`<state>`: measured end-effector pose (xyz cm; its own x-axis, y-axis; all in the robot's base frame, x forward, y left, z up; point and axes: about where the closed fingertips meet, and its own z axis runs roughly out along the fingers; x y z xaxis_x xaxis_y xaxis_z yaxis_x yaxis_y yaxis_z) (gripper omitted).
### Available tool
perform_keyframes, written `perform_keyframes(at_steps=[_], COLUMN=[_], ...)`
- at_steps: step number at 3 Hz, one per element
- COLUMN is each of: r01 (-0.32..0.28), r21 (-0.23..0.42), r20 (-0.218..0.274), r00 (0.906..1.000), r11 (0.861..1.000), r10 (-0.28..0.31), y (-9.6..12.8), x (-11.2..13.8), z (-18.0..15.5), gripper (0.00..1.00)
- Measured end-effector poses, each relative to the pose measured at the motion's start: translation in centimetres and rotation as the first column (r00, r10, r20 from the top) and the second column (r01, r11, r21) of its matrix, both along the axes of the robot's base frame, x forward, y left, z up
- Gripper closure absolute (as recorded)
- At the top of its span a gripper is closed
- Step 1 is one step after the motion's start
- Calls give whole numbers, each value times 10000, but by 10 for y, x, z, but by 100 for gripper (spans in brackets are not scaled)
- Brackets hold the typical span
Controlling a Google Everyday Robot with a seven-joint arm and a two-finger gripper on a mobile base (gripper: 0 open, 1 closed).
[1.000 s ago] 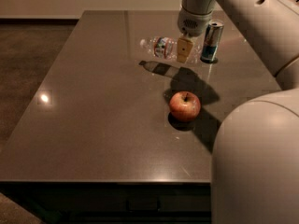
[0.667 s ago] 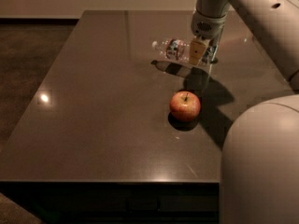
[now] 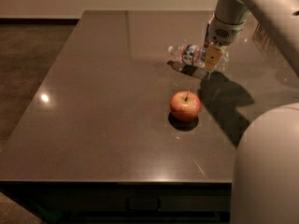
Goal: Move water bottle near redbull can
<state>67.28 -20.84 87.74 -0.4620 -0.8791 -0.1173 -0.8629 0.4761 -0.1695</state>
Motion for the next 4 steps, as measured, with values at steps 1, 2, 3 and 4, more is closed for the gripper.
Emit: perform_keyframes(at_steps=[1, 2, 3, 4], r01=[407, 961, 1295, 1283], r21=[70, 225, 401, 430], r20=[-142, -160, -147, -77], r00=[9991, 9953, 9915, 9917], r11=[9991, 9951, 9908, 9908], r10=[-406, -957, -1290, -1281], y=[-16, -31, -39, -38], x=[0, 1, 3, 7], z=[-10, -15, -17, -19], gripper=[100, 84, 60, 37])
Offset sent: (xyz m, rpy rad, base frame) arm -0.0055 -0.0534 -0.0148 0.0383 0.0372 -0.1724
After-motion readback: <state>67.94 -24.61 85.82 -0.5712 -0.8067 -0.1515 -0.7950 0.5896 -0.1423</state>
